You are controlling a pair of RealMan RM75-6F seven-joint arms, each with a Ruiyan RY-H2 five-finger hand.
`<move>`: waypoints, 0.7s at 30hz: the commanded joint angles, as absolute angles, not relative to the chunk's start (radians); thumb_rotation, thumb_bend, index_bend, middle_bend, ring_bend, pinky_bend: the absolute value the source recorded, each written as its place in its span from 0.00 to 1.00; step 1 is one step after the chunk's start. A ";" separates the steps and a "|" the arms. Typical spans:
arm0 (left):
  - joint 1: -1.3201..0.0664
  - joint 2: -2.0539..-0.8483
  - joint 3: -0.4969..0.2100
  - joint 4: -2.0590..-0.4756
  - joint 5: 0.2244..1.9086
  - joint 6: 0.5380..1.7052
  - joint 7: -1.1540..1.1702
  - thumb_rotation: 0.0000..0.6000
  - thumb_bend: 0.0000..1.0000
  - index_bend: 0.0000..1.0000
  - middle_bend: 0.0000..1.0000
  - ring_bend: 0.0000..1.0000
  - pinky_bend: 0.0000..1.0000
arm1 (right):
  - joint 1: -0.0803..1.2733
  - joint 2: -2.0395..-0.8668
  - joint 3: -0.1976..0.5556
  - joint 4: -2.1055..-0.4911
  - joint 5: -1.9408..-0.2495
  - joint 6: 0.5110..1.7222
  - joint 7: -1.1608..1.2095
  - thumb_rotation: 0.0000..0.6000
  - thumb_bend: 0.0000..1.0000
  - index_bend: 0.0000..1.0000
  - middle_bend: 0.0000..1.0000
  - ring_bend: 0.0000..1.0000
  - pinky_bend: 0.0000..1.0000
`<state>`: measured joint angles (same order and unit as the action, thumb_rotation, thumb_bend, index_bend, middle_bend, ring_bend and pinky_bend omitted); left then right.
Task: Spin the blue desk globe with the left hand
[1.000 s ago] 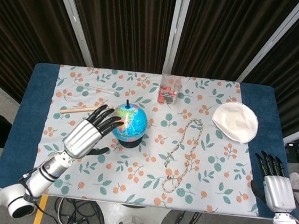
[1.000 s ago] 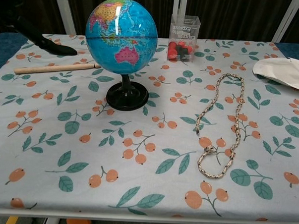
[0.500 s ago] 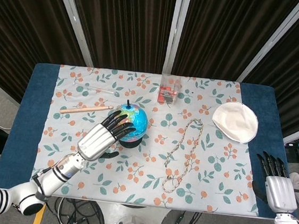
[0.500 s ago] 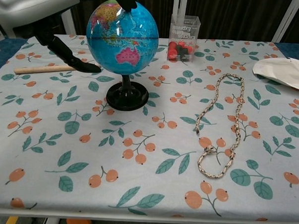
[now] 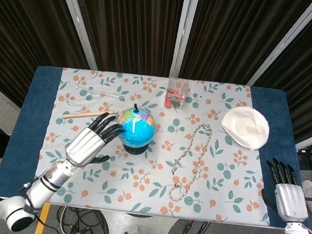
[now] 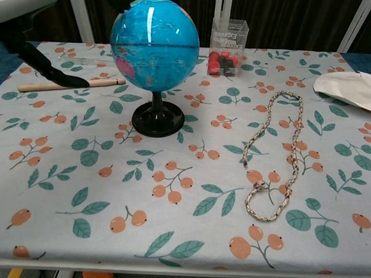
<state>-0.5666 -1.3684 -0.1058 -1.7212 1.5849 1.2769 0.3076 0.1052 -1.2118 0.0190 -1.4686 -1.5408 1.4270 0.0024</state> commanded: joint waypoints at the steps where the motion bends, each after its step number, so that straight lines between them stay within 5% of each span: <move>1: -0.525 -1.329 -0.101 -1.738 1.552 1.316 0.306 1.00 0.12 0.18 0.18 0.04 0.04 | 0.106 -1.210 0.019 -1.474 -1.542 1.428 -0.003 1.00 0.33 0.00 0.00 0.00 0.00; 21: -0.237 -1.197 0.035 -1.566 1.496 1.509 0.168 1.00 0.12 0.19 0.15 0.04 0.04 | 0.115 -1.206 0.023 -1.520 -1.549 1.427 -0.040 1.00 0.33 0.00 0.00 0.00 0.00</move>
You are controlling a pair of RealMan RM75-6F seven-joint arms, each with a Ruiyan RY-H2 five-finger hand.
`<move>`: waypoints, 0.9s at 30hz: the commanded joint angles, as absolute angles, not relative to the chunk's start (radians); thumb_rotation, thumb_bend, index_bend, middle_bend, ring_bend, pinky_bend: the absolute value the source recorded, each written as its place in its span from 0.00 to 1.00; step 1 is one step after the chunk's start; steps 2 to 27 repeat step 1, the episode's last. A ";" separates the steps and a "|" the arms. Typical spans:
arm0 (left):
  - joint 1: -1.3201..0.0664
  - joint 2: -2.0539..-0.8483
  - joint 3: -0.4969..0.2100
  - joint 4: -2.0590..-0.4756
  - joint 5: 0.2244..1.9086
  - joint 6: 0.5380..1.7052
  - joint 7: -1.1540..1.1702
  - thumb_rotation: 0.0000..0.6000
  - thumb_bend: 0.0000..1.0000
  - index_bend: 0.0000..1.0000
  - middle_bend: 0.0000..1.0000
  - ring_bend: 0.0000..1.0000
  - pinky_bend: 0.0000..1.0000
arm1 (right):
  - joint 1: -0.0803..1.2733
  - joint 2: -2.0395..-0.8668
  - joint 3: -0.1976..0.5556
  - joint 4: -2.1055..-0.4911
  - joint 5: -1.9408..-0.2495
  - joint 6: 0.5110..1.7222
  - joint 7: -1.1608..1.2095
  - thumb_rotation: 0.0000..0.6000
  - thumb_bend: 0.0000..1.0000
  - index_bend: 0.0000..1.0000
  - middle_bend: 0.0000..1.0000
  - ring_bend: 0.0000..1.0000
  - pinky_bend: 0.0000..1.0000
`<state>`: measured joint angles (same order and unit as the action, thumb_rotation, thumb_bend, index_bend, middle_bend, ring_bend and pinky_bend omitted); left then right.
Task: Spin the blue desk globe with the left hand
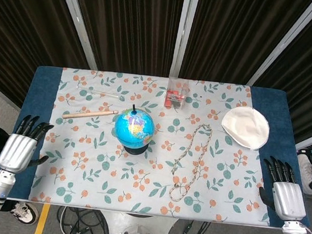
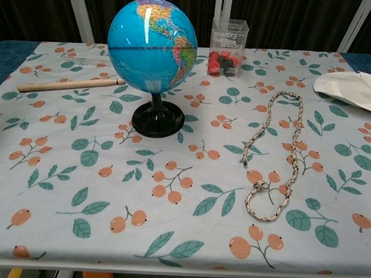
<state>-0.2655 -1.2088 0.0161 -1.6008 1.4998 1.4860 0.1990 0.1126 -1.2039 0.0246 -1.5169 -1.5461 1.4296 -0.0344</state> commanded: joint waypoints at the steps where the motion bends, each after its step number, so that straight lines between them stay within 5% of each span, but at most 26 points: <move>1: -0.226 -1.196 0.037 -1.551 1.500 1.519 0.156 1.00 0.12 0.19 0.15 0.04 0.04 | 0.116 -1.207 0.022 -1.520 -1.551 1.425 -0.044 1.00 0.33 0.00 0.00 0.00 0.00; 27: -0.226 -1.196 0.037 -1.551 1.500 1.519 0.156 1.00 0.12 0.19 0.15 0.04 0.04 | 0.116 -1.207 0.022 -1.520 -1.551 1.425 -0.044 1.00 0.33 0.00 0.00 0.00 0.00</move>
